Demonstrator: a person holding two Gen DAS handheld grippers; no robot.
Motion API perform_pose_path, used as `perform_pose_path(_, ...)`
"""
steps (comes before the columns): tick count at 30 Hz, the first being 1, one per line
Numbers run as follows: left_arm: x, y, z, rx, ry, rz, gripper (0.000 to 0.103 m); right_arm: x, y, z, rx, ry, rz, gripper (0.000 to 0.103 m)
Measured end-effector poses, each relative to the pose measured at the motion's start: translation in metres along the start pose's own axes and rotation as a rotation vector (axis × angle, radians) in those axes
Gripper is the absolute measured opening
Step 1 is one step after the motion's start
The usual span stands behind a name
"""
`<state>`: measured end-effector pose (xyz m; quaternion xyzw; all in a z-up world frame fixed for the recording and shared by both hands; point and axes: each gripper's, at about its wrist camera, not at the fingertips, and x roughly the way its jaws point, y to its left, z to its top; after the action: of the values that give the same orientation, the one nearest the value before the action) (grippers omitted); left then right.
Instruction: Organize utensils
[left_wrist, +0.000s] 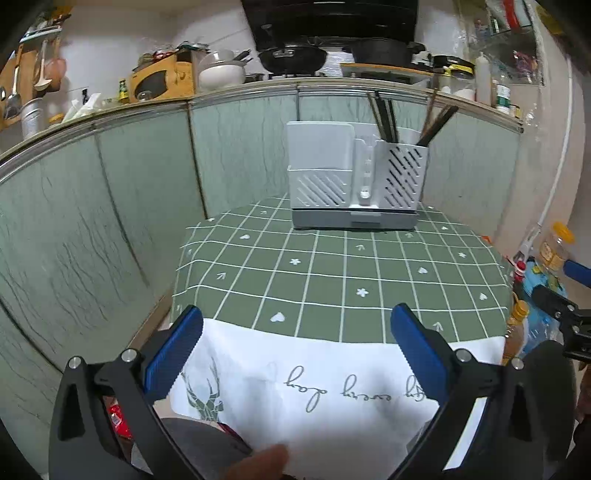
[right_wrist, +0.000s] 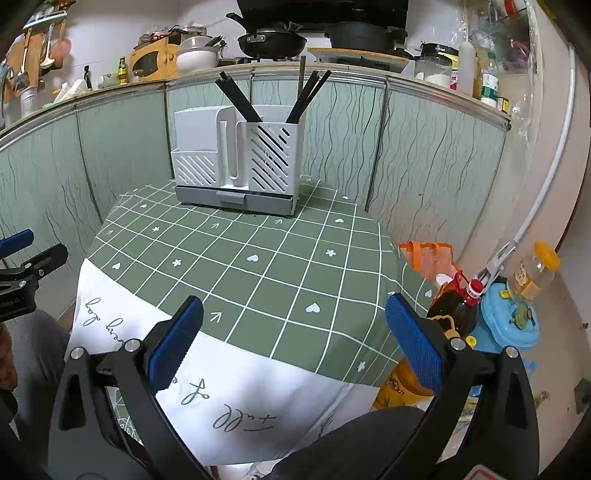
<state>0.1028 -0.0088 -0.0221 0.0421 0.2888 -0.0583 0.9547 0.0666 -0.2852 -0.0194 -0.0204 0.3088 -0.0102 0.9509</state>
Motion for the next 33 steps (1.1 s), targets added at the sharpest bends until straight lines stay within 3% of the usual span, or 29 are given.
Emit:
perform_pose_path(12, -0.007, -0.013, 0.005, 0.025, -0.008, -0.043, 0.099, -0.006, 0.002, 0.002, -0.002, -0.002, -0.007, 0.095)
perform_pose_path(33, -0.015, -0.021, 0.010, 0.047, -0.019, -0.023, 0.099, -0.018, -0.002, 0.007, 0.006, -0.026, -0.002, 0.095)
